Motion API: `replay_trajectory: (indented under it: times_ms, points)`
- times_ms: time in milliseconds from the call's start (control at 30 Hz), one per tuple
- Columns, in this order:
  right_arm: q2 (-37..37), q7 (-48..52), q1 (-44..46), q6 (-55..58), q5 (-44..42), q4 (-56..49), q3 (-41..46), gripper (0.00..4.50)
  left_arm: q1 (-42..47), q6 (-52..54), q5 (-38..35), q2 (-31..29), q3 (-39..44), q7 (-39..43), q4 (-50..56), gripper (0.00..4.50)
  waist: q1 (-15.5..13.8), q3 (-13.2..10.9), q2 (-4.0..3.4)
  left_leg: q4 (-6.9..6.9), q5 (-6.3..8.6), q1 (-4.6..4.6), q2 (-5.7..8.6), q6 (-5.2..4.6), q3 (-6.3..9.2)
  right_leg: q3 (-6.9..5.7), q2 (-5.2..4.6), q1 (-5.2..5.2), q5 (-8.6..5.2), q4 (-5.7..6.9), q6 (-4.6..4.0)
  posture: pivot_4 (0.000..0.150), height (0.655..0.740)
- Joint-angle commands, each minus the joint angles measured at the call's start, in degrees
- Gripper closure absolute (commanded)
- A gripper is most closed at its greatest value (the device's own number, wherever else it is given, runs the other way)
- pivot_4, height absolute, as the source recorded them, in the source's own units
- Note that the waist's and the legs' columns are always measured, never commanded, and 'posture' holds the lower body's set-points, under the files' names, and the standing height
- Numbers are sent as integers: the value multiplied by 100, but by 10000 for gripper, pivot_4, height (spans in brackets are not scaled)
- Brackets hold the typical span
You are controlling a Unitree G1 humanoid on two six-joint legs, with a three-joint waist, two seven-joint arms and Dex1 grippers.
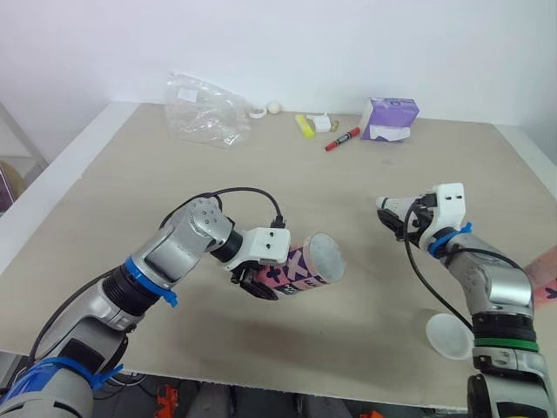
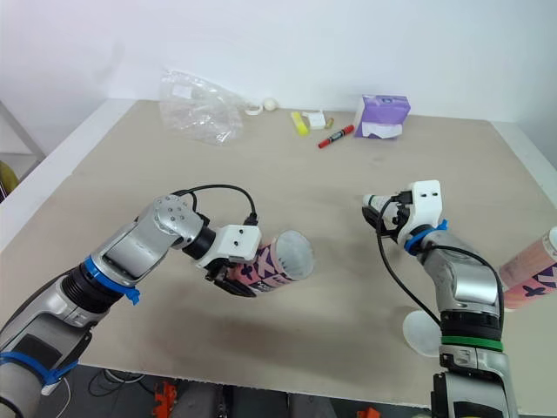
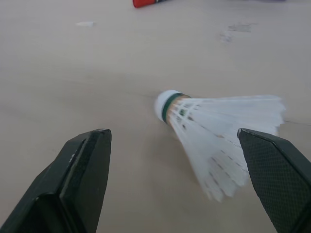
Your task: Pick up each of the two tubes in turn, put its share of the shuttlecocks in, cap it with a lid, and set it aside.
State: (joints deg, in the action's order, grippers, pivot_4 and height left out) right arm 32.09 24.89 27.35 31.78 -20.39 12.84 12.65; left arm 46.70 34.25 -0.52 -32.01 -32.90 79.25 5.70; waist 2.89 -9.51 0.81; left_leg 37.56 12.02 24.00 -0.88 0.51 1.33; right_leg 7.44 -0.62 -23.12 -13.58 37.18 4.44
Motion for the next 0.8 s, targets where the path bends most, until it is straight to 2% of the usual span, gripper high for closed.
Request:
replay_trajectory:
  times_ms: [33,100,200,433,600,700,800]
  points:
    - [-52,-15,265,-197,86,153,30,735,-108,120,100,-55,-141,-88,-93,16617,3,0,0,0,0,0,0,0,1,0,0,0,0,0,0,1500,7400]
    - [-109,-71,353,-249,105,314,67,735,-109,133,94,-42,-141,-101,-89,16617,7,0,0,0,0,0,0,-1,1,0,0,0,0,0,0,1500,7400]
    - [-158,-92,450,-363,158,460,58,9100,-116,142,92,-44,-142,-111,-81,16617,7,0,0,0,0,1,0,-1,1,0,0,0,4,0,7,1500,7400]
    - [-238,-194,531,-505,223,623,76,44321,-143,208,80,-76,-132,-128,-14,16617,9,0,0,-2,0,0,0,-1,1,0,0,0,9,0,17,1500,7400]
    - [-211,-130,484,-669,291,586,46,44321,-146,218,82,-78,-135,-132,-6,16617,10,0,0,-2,0,0,0,-1,2,0,1,0,9,0,17,1500,7400]
    - [36,128,202,-792,465,-140,-169,44321,-145,203,79,-73,-144,-120,-12,16617,4,0,-1,-2,0,1,0,-1,2,-1,1,0,9,0,17,1500,7400]
    - [659,735,-160,-1006,644,-1311,-353,44321,-136,161,76,-71,-147,-111,-54,16617,-5,-3,-9,-6,0,7,3,-1,7,-1,0,-4,3,0,22,1500,7400]
